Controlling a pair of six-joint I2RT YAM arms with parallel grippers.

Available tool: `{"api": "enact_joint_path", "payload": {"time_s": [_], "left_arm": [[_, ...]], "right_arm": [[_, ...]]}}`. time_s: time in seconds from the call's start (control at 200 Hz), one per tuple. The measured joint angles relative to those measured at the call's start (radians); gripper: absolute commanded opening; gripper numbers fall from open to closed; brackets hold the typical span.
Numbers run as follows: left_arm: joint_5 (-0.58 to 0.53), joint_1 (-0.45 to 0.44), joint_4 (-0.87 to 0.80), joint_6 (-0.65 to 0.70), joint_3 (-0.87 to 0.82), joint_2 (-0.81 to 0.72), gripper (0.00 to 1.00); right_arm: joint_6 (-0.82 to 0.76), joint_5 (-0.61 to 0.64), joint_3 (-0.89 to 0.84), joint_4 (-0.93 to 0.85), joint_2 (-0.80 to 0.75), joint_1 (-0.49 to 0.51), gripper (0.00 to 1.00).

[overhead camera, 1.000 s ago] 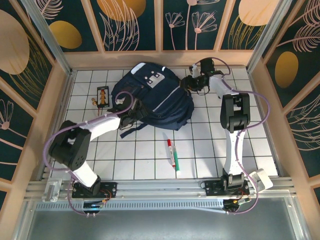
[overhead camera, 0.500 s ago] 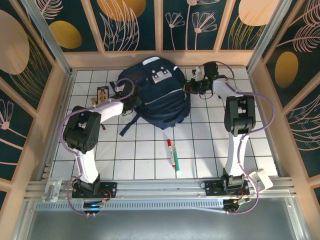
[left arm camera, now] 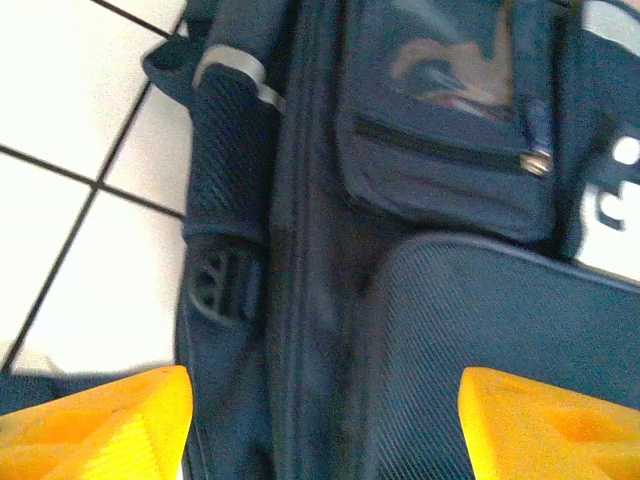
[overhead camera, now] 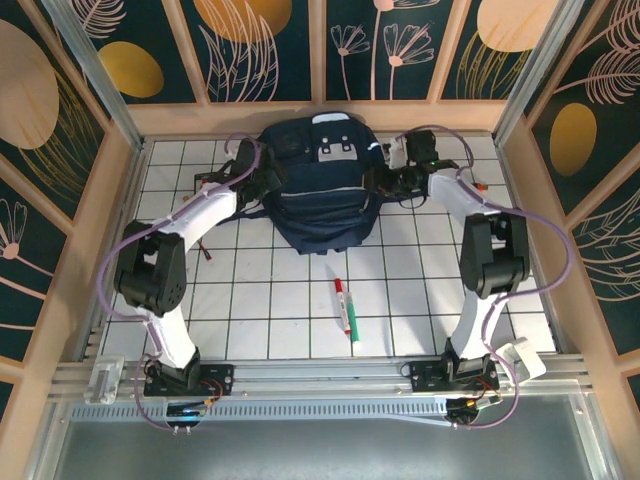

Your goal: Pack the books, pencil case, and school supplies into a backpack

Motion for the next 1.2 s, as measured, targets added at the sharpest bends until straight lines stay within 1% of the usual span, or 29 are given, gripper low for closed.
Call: {"api": "enact_joint_path", "payload": {"time_s": [0.09, 0.2, 0.27, 0.285, 0.305, 0.375, 0.465, 0.53, 0.63, 0.696, 0.791, 0.866, 0.921, 1.026, 1.056, 1.121, 1.201], "left_arm": [[0.027, -0.041, -0.088, -0.025, 0.019, -0.045, 0.71], [0.057, -0.15, -0.149, -0.051, 0.059, -0.043, 0.69], [0.092, -0.219, -0.156, -0.059, 0.069, -0.029, 0.64], [0.099, -0.228, -0.156, -0.058, 0.07, -0.025, 0.6], [0.111, -0.243, -0.154, -0.06, 0.072, -0.018, 0.57], [0.151, -0.263, -0.139, -0.034, 0.072, 0.008, 0.57], [0.22, -0.254, -0.093, 0.033, 0.072, 0.046, 0.59], [0.294, -0.245, -0.054, 0.115, 0.071, 0.061, 0.59], [0.381, -0.237, 0.017, 0.287, 0.05, 0.055, 0.61], [0.433, -0.237, 0.057, 0.42, 0.021, 0.041, 0.62], [0.506, -0.238, 0.07, 0.634, -0.011, 0.022, 0.62], [0.536, -0.238, 0.08, 0.783, -0.024, 0.013, 0.6], [0.535, -0.238, 0.092, 0.887, -0.031, 0.009, 0.59], [0.531, -0.238, 0.101, 1.088, -0.034, 0.01, 0.58], [0.53, -0.237, 0.1, 1.148, -0.033, 0.011, 0.58], [0.52, -0.237, 0.103, 1.255, -0.028, 0.023, 0.57], [0.507, -0.235, 0.113, 1.353, -0.021, 0.048, 0.57]], "right_arm": [[-0.067, 0.104, 0.0, -0.039, -0.087, 0.027, 0.35], [-0.129, 0.201, -0.026, -0.074, -0.155, 0.074, 0.35], [-0.151, 0.211, -0.058, -0.093, -0.164, 0.097, 0.34], [-0.155, 0.21, -0.065, -0.098, -0.164, 0.101, 0.34], [-0.161, 0.209, -0.074, -0.104, -0.162, 0.104, 0.34], [-0.172, 0.198, -0.093, -0.145, -0.145, 0.106, 0.34], [-0.176, 0.183, -0.093, -0.183, -0.114, 0.105, 0.33], [-0.18, 0.179, -0.093, -0.207, -0.094, 0.106, 0.34], [-0.189, 0.175, -0.093, -0.233, -0.074, 0.105, 0.34], [-0.193, 0.168, -0.093, -0.24, -0.064, 0.105, 0.34], [-0.194, 0.148, -0.092, -0.242, -0.041, 0.106, 0.34], [-0.194, 0.141, -0.09, -0.246, -0.016, 0.106, 0.32], [-0.194, 0.137, -0.078, -0.254, 0.003, 0.106, 0.27], [-0.192, 0.122, -0.056, -0.259, 0.023, 0.11, 0.05], [-0.194, 0.116, -0.053, -0.262, 0.024, 0.111, 0.01], [-0.198, 0.092, -0.047, -0.265, 0.024, 0.112, 0.0], [-0.199, 0.066, -0.045, -0.266, 0.023, 0.109, 0.0]]}}
